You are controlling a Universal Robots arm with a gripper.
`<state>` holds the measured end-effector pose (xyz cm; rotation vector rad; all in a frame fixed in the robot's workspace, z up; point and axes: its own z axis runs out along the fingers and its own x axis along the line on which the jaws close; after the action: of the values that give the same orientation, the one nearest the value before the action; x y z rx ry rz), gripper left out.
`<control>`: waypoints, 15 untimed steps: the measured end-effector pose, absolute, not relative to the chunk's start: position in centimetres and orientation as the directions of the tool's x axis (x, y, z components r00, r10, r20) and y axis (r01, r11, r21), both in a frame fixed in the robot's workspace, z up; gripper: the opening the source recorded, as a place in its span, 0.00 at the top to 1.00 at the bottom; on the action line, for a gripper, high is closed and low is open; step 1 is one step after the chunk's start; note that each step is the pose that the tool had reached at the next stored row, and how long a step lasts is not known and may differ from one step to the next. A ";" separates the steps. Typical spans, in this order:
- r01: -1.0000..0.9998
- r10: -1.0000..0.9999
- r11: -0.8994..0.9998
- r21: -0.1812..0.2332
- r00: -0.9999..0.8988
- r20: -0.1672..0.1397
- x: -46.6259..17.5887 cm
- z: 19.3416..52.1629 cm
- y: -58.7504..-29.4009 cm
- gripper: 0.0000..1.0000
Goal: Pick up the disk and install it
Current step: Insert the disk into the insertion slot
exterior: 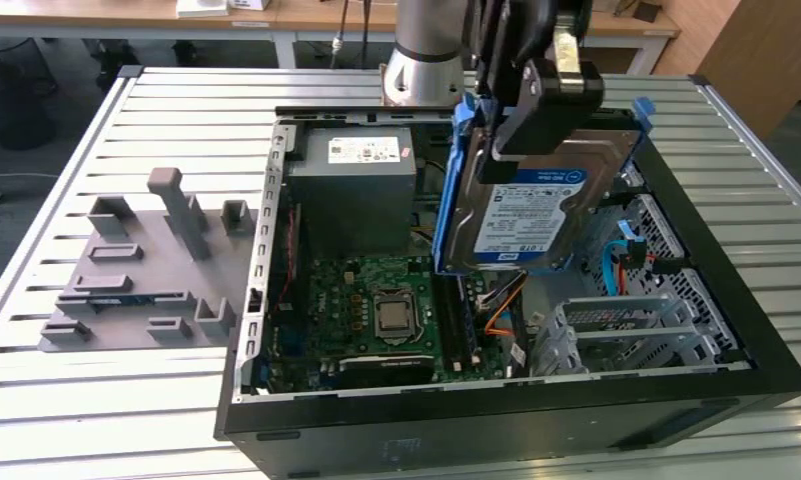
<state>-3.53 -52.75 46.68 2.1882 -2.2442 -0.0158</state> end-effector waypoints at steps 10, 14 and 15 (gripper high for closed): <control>-1.000 -1.000 0.026 0.012 -0.026 -0.002 -2.7 46.2 -54.6 0.64; -1.000 -1.000 0.026 0.012 -0.026 -0.002 -2.5 46.1 -55.5 0.64; -1.000 -1.000 0.026 0.012 -0.026 -0.002 -2.3 46.1 -55.7 0.64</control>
<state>-2.31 -55.65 46.08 2.1879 -2.2447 -0.0160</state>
